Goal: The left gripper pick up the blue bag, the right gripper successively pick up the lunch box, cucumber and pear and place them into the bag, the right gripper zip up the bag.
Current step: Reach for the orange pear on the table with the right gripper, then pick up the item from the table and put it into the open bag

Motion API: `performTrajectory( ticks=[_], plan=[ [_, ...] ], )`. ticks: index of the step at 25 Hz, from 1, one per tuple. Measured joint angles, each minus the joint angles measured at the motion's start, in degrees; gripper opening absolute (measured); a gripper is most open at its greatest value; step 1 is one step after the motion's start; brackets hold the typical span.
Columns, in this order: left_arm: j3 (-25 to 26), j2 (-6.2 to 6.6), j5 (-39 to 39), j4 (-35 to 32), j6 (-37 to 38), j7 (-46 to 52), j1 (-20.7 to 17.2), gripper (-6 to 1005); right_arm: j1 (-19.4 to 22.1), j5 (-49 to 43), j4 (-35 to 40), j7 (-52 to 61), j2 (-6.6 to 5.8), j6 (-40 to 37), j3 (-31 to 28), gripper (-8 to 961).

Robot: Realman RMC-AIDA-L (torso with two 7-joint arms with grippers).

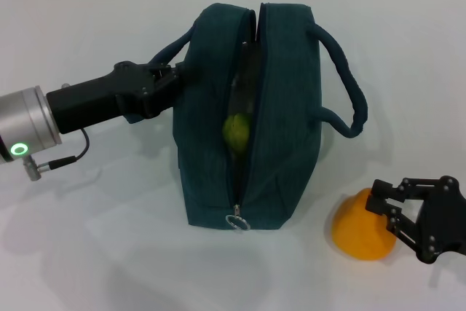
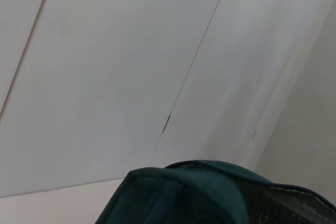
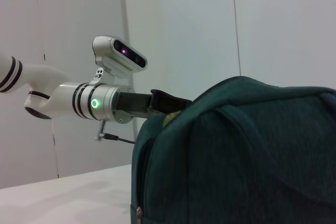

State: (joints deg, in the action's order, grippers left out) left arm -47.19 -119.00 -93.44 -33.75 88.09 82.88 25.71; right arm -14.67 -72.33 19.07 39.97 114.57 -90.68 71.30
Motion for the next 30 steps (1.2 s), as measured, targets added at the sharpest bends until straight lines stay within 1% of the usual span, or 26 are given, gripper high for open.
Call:
performTrajectory(
  ticks=[1, 4, 15, 20, 24, 30],
  plan=[
    [0.0, 0.0, 0.0, 0.0, 0.0, 0.0, 0.0, 40, 0.0, 0.0, 0.0, 0.0, 0.02, 0.0, 0.0, 361],
    [0.0, -0.01, 0.0, 0.0, 0.0, 0.0, 0.0, 40, 0.0, 0.0, 0.0, 0.0, 0.03, -0.1, 0.1, 173],
    [0.0, -0.01, 0.0, 0.0, 0.0, 0.0, -0.1, 41, 0.0, 0.0, 0.3, -0.5, 0.02, -0.4, -0.2, 96],
    [0.0, -0.01, 0.0, 0.0, 0.0, 0.0, -0.1, 41, 0.3, 0.0, 0.7, -1.1, -0.03, -0.7, -0.4, 34],
    [0.0, -0.01, 0.0, 0.0, 0.0, 0.0, -0.1, 41, 0.5, 0.3, 0.7, -2.0, -0.08, -1.6, -0.6, 34],
    [0.0, 0.0, 0.0, 0.0, 0.3, 0.0, -0.1, 41, 0.5, 0.4, 0.5, -2.0, -0.23, -8.6, -5.6, 35]
  ],
)
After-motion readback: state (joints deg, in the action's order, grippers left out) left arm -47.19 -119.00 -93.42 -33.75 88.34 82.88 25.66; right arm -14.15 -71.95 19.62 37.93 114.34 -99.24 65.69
